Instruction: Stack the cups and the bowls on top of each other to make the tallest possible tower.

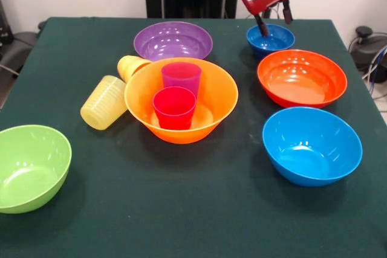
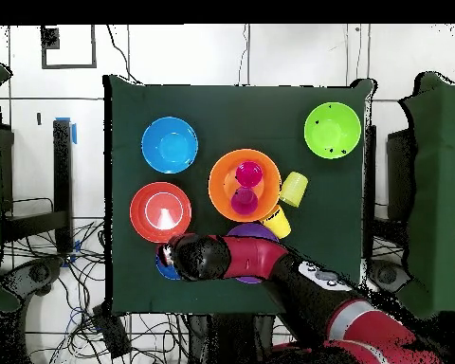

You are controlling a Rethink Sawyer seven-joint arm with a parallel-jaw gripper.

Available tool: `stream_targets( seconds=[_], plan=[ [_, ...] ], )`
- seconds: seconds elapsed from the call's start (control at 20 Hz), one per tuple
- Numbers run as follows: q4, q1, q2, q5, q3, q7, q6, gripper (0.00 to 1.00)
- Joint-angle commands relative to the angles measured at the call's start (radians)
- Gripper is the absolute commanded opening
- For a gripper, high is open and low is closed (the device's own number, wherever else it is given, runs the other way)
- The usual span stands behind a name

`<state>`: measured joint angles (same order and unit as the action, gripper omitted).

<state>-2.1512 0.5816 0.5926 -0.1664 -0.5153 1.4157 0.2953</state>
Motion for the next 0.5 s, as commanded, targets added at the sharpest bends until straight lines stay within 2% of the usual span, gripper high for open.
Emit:
stream_targets(
  seconds=[0.05,0.15,0.2,0.5],
  plan=[
    [0.076,-0.061,0.049,0.024,0.058,0.171,0.036,1.0],
    [0.062,-0.075,0.077,0.072,0.051,0.211,0.053,1.0],
    [0.041,-0.068,0.092,0.119,0.023,0.247,0.058,1.0],
    [-0.033,-0.039,0.228,0.226,-0.066,0.304,0.071,1.0]
  ],
)
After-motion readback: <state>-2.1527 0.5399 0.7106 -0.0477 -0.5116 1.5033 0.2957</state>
